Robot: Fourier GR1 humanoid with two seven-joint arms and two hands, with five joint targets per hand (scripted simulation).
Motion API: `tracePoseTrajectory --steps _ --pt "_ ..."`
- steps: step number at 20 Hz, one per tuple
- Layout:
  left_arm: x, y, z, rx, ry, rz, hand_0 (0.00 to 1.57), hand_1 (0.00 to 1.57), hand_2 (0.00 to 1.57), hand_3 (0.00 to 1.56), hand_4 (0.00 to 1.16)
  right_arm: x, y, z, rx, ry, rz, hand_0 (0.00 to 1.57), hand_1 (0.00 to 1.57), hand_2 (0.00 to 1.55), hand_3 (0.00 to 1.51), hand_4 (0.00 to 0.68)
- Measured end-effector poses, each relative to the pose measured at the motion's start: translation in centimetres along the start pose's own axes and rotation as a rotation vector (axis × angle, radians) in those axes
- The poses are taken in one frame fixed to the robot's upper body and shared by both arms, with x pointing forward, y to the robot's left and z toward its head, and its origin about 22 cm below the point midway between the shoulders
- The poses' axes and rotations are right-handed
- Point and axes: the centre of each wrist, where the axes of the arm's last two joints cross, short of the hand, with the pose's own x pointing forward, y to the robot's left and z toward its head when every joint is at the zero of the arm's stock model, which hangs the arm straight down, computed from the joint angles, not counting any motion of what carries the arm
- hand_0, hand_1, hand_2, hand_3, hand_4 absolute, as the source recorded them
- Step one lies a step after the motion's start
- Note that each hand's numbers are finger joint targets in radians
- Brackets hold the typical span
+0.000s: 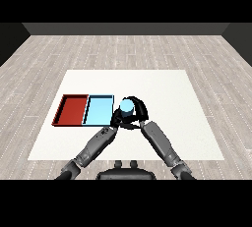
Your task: Pick the blue can and put it in the blue box
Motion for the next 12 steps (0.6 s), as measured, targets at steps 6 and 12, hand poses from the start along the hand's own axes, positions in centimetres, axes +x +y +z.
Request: tracePoseTrajectory --steps 6,12 --pt "0.3 -0.3 -0.5 -0.001 0.0 -0.007 0.0 0.0 0.0 0.0 0.0 -0.1 0.7 -0.1 0.007 0.005 -0.004 1.45 1.45 1.46 1.37 0.525" --pt "0.0 -0.1 -0.8 -0.002 0.006 -0.021 0.0 0.0 0.0 0.0 0.0 -0.1 1.6 -0.5 0.013 -0.002 0.015 1.43 1.43 1.45 1.35 0.515"
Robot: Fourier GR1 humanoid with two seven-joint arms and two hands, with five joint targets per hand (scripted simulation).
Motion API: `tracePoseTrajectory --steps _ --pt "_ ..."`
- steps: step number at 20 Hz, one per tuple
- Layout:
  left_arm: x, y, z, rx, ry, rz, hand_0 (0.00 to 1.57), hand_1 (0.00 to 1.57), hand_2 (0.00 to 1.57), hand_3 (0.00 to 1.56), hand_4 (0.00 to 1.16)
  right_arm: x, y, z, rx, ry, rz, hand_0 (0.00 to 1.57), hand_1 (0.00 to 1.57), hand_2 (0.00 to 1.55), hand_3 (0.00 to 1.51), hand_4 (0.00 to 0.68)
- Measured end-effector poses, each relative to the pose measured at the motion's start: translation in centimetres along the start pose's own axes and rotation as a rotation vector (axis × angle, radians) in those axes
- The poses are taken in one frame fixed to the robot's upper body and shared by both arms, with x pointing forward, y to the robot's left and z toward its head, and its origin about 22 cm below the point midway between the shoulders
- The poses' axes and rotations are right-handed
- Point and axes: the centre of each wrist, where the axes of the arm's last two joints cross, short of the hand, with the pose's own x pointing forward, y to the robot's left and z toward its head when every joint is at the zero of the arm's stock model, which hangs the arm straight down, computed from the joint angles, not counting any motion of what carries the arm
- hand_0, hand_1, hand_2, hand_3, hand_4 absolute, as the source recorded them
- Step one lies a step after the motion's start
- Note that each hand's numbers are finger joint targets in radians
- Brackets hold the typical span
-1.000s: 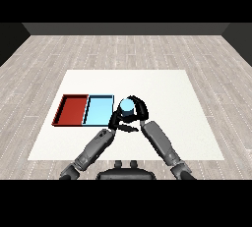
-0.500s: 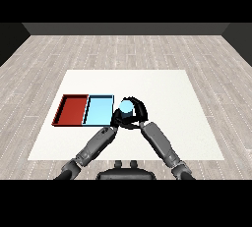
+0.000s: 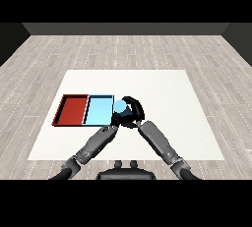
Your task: Pick the blue can and put it in the blue box
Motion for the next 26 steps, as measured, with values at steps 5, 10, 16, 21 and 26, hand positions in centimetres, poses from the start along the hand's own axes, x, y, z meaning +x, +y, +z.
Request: tracePoseTrajectory --steps 5,10,16,21,26 --pt "0.2 -0.1 -0.1 -0.006 -0.017 -0.007 0.0 0.0 0.0 0.0 0.0 0.7 0.0 0.0 0.014 0.001 0.002 1.45 1.45 1.45 1.36 0.497" --pt "-0.2 -0.1 -0.2 0.051 0.02 -0.023 1.57 1.57 1.57 1.51 1.16 0.8 -0.1 0.2 0.023 -0.015 0.015 1.44 1.44 1.46 1.38 0.517" --pt "-0.7 -0.4 -0.2 0.119 0.052 -0.072 1.57 1.57 1.55 1.46 1.13 0.8 0.4 -0.2 0.024 -0.014 -0.001 1.42 1.42 1.45 1.37 0.529" --pt "-0.5 0.0 -0.4 0.155 0.067 -0.104 1.57 1.57 1.56 1.47 1.14 0.6 0.7 -0.4 0.023 -0.02 -0.006 1.43 1.43 1.46 1.38 0.531" --pt "-0.5 -0.1 -0.6 0.175 0.05 -0.125 1.57 1.57 1.56 1.47 1.14 0.7 0.5 -0.2 0.013 -0.013 -0.004 0.0 0.0 0.0 0.0 0.0"
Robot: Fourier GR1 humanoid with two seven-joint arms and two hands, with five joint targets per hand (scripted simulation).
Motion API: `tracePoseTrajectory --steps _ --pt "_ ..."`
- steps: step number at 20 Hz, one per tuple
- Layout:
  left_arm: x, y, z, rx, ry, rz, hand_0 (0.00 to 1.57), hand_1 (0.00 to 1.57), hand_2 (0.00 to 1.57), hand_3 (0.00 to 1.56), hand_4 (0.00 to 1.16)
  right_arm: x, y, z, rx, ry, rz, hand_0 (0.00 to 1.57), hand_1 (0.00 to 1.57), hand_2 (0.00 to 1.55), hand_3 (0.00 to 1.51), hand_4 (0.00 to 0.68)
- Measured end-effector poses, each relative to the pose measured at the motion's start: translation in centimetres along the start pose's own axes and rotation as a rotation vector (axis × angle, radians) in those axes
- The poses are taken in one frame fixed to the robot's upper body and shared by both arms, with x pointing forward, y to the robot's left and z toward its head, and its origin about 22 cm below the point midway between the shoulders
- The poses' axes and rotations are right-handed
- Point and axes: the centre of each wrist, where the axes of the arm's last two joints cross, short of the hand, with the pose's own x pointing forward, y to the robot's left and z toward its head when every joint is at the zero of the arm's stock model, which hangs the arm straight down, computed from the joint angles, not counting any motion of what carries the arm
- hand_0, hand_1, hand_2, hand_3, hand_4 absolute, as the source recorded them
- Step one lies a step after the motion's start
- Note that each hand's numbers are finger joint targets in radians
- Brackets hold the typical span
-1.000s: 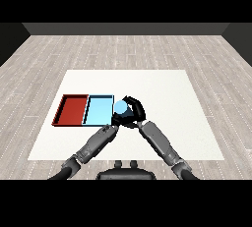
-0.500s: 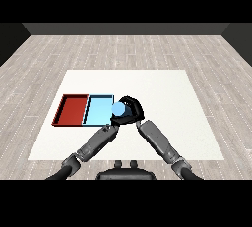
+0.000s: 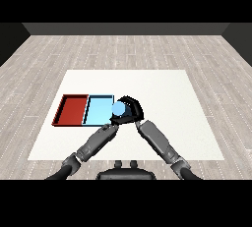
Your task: Pick the blue can and put it in the blue box
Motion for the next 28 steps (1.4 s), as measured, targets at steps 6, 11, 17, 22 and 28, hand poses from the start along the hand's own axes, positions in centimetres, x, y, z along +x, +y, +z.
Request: tracePoseTrajectory --steps 6,11,17,22,28 --pt "0.2 0.5 -0.6 0.006 -0.01 -0.008 1.57 1.57 1.56 1.47 1.14 -0.1 0.0 0.5 -0.004 0.018 0.044 0.0 0.0 0.0 0.0 0.0" --pt "0.2 0.0 -0.2 0.014 -0.003 -0.009 1.57 1.57 1.57 1.48 1.14 -0.2 -0.2 0.5 -0.002 0.019 0.058 0.0 0.0 0.0 0.0 0.0" --pt "0.0 0.0 -0.1 0.019 -0.017 0.001 1.57 1.57 1.57 1.49 1.15 0.1 -1.7 0.1 -0.057 0.019 0.062 0.0 0.0 0.0 0.0 0.0" --pt "0.1 0.4 -0.3 0.047 0.003 0.024 1.57 1.57 1.57 1.48 1.15 1.4 -4.2 0.2 -0.123 -0.013 -0.068 0.0 0.0 0.0 0.0 0.0" --pt "-0.2 3.7 -1.1 0.119 -0.024 -0.001 1.57 1.57 1.57 1.47 1.15 4.1 -8.3 1.5 -0.182 -0.114 -0.13 0.0 0.0 0.0 0.0 0.0"
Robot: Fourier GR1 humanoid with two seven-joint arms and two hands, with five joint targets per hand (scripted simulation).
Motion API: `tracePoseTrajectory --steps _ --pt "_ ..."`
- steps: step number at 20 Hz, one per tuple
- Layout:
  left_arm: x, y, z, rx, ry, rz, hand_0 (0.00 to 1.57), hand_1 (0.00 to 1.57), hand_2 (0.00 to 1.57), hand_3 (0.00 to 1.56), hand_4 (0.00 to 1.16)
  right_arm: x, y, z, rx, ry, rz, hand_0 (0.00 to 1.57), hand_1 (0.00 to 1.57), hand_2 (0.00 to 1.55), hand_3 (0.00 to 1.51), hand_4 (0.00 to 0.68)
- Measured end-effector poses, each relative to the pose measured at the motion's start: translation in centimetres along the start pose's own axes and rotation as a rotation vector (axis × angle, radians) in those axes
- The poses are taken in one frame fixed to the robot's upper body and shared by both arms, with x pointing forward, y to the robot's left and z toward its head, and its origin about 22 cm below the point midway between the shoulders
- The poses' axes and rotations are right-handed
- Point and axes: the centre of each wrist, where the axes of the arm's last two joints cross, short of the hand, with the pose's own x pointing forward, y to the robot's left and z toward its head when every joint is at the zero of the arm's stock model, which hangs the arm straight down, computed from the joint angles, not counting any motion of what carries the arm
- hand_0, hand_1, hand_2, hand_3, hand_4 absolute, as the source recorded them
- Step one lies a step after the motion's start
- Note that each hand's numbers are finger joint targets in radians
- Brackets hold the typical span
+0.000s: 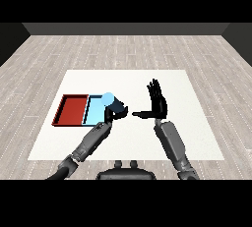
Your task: Pick the blue can and put it in the blue box
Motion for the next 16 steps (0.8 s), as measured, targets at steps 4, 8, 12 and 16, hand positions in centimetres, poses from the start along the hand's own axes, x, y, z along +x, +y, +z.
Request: tracePoseTrajectory --steps 4,8,12,16 --pt "0.0 2.9 -1.4 0.052 -0.011 -0.044 1.57 1.57 1.56 1.47 1.15 2.2 -2.7 1.2 -0.064 -0.048 -0.021 0.0 0.0 0.0 0.0 0.0" --pt "0.1 5.3 -3.1 0.095 0.009 -0.097 1.57 1.57 1.57 1.48 1.13 3.3 -5.3 2.2 -0.109 -0.065 -0.015 0.0 0.0 0.0 0.0 0.0" --pt "0.1 7.6 -4.9 0.146 0.058 -0.149 1.57 1.57 1.57 1.5 1.11 3.0 -6.9 3.1 -0.151 -0.07 0.0 0.0 0.0 0.0 0.0 0.0" --pt "-0.5 10.6 -6.8 0.185 0.141 -0.219 1.57 1.57 1.57 1.49 1.1 2.1 -8.1 4.0 -0.178 -0.058 0.015 0.0 0.0 0.0 0.0 0.0"
